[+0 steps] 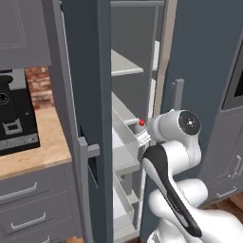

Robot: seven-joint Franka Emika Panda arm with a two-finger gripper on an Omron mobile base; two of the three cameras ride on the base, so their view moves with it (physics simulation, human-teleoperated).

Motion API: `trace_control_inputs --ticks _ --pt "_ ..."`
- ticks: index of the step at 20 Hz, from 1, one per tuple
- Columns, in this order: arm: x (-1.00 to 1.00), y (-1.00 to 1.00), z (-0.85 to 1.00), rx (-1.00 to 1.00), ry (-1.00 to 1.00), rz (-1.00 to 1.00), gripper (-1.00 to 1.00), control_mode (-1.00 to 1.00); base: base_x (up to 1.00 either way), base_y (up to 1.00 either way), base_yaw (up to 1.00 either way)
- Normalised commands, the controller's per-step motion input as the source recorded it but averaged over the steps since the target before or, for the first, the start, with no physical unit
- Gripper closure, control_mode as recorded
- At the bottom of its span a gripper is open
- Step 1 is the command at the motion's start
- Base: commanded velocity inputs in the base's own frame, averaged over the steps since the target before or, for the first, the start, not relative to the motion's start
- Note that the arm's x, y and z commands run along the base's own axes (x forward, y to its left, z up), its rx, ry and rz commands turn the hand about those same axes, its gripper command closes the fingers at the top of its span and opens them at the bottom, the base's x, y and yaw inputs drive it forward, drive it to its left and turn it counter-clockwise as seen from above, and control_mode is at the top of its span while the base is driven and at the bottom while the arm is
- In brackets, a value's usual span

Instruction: Take the bottled waters from the counter and place them in the freezer to freeze. Close the freezer door after placing the bottles.

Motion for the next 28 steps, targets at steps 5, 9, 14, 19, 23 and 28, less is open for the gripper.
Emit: trace_control_inputs --ticks 5,9,14,19,23,28 --pt "0.0 0.0 0.0 0.0 0.0 0.0 1.0 1.0 0.44 0.24 0.13" --pt "0.26 -0.09 0.36 0.1 0.0 0.02 1.0 -1.0 0.07 0.0 0.02" --pt "0.15 -0.23 0.31 0.23 -0.05 0.0 1.0 -1.0 0.0 0.0 0.0" --pt "0.25 -0.01 0.04 0.1 -0.05 0.0 1.0 -1.0 0.0 0.0 0.0" --pt "0.47 0.0 0.15 -0.03 0.0 -0.07 1.0 -1.0 0.0 0.0 0.0" --pt "0.61 0.0 0.01 -0.04 0.02 -0.17 1.0 -1.0 0.0 0.0 0.0"
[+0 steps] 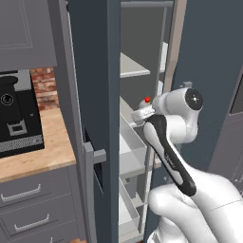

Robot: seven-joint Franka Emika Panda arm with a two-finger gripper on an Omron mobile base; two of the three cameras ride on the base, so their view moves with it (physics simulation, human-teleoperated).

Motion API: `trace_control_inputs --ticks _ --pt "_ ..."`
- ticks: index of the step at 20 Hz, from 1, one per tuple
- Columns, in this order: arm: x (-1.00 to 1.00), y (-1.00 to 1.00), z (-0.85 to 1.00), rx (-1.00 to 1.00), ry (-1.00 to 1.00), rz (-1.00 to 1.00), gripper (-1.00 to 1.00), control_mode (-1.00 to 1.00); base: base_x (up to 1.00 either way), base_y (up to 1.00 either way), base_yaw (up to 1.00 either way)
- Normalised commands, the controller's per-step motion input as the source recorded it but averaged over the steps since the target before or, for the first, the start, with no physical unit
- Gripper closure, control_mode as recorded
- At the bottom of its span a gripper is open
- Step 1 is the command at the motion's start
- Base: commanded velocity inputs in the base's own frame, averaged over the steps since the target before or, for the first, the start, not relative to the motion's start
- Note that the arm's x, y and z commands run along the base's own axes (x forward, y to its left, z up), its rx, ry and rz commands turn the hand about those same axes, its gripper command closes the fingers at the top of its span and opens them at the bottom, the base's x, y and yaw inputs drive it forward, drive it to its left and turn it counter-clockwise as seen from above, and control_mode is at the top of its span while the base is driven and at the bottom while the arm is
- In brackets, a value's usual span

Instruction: Take the bottled waters from the counter and place them in the freezer to freeze. Close the freezer door after placing the bottles.

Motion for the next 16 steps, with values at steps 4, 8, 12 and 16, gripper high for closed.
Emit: trace_control_inputs --ticks 4,8,12,16 --pt "0.66 0.0 0.0 0.05 0.0 -0.14 1.0 -1.0 0.0 0.0 0.0" --pt "0.53 -0.01 0.0 0.09 0.0 -0.04 1.0 -1.0 0.0 0.0 0.0" --pt "0.61 -0.03 -0.08 0.14 0.07 0.0 1.0 -1.0 0.0 0.0 0.0" --pt "0.52 0.0 -0.25 0.15 0.11 0.0 1.0 -1.0 0.0 0.0 0.0"
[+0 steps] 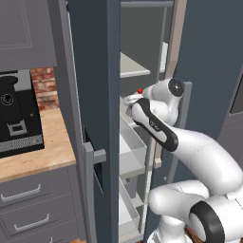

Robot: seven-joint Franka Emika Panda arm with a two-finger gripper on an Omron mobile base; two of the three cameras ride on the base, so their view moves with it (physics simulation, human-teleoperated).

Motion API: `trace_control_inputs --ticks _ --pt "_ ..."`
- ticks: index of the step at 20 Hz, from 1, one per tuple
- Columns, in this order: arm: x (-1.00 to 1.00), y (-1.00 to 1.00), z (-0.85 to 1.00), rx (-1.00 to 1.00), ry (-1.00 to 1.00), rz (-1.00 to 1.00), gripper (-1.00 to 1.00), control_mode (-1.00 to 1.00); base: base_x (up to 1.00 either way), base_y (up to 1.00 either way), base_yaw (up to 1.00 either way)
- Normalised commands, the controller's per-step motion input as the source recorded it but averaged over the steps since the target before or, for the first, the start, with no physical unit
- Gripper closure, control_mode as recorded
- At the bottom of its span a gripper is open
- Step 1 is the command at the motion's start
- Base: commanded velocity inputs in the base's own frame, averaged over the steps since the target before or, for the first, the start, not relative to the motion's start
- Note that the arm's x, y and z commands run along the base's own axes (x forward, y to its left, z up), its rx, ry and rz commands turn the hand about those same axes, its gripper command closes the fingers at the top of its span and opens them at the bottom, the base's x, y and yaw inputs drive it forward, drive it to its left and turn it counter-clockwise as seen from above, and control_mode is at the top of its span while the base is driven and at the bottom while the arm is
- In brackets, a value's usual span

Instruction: Take the bottled waters from the counter and place them in the freezer to freeze. Close the freezer door after placing the bottles.

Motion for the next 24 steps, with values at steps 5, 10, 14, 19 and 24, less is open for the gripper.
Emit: trace_control_inputs --ticks 5,10,14,19,24 --pt "0.42 0.01 -0.34 0.03 0.14 0.0 1.0 -1.0 0.0 0.0 0.0" --pt "0.23 0.05 -0.33 0.0 0.07 0.05 1.0 -1.0 0.0 0.0 0.0" --pt "0.37 0.17 -0.21 -0.06 0.0 0.0 1.0 -1.0 0.0 0.0 0.0" --pt "0.24 0.42 -0.03 -0.19 -0.06 0.0 1.0 -1.0 0.0 0.0 0.0" --pt "0.31 0.24 0.0 -0.01 0.01 0.0 1.0 -1.0 0.0 0.0 0.0"
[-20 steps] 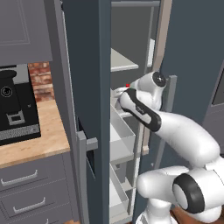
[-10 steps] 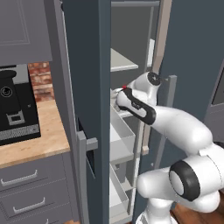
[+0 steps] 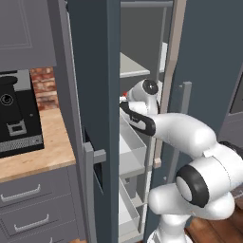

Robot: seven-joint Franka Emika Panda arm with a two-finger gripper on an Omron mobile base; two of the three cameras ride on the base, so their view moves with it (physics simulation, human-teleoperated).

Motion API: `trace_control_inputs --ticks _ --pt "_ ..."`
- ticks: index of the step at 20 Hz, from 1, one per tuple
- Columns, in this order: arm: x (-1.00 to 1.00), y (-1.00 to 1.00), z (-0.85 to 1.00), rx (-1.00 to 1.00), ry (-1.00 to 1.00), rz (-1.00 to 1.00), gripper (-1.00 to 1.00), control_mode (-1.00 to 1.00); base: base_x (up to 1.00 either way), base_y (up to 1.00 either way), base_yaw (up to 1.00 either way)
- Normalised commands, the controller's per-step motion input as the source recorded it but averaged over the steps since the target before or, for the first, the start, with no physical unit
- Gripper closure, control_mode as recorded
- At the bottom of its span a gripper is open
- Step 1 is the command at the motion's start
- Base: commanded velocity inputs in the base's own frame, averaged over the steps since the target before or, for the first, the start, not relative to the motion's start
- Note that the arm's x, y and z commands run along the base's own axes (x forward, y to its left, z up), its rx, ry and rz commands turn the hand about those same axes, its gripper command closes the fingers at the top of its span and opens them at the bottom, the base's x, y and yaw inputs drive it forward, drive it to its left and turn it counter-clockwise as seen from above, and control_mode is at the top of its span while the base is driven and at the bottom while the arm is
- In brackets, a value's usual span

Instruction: Take the bottled waters from the counter and place them in the freezer to freeze. Close the freezer door after placing the bottles.

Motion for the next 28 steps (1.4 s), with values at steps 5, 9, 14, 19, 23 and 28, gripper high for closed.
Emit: trace_control_inputs --ticks 5,9,14,19,23,28 --pt "0.22 0.03 -0.2 0.0 0.05 0.0 1.0 -1.0 0.0 0.0 0.0" --pt "0.2 0.0 -0.53 0.0 0.12 0.0 1.0 -1.0 0.0 0.0 0.0" --pt "0.21 0.0 -0.42 0.0 0.06 0.0 -1.0 -1.0 0.0 0.0 0.0" --pt "0.26 0.0 0.0 0.0 0.0 0.0 -1.0 -1.0 0.0 0.0 0.0" --pt "0.15 0.0 -0.04 0.0 0.0 0.0 -1.0 -1.0 0.0 0.0 0.0" --pt "-0.1 0.03 0.0 0.0 0.01 0.0 -1.0 -1.0 0.0 0.0 0.0"
